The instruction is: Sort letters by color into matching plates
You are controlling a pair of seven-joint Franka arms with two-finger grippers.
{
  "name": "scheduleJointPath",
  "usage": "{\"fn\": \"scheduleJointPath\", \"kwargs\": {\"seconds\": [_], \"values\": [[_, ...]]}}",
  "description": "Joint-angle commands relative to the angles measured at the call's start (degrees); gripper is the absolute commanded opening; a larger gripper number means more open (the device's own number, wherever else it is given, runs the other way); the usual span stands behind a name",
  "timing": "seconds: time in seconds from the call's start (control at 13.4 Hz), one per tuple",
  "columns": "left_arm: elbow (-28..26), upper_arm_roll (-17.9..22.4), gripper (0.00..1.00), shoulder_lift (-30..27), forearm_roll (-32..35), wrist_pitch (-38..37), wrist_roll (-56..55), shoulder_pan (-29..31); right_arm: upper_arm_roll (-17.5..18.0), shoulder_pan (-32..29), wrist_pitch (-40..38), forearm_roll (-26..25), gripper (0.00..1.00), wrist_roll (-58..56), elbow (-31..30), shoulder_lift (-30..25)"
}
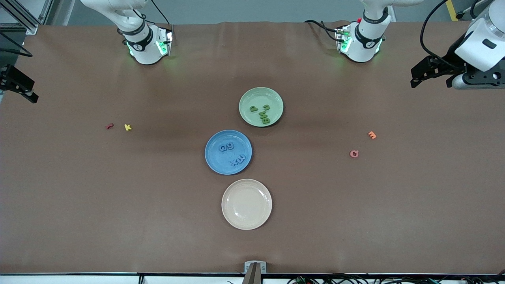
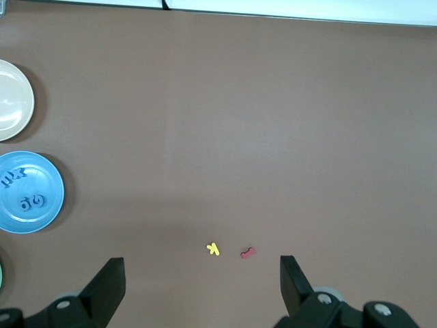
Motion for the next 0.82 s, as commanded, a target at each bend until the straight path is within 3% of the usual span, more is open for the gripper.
{"fn": "scheduleJointPath", "kwargs": {"seconds": [0.0,0.75], "values": [[1.5,-0.3,1.00,0.6,1.1,-0.5,1.2,0.0,0.9,-0.5,-0.9,-0.5,1.00,-0.5,1.0,0.5],[2.6,-0.3,1.00,1.7,2.4,0.3,1.6,0.0,0.8,-0.1,-0.8,-0.5,1.00,-0.5,1.1,0.8]]}}
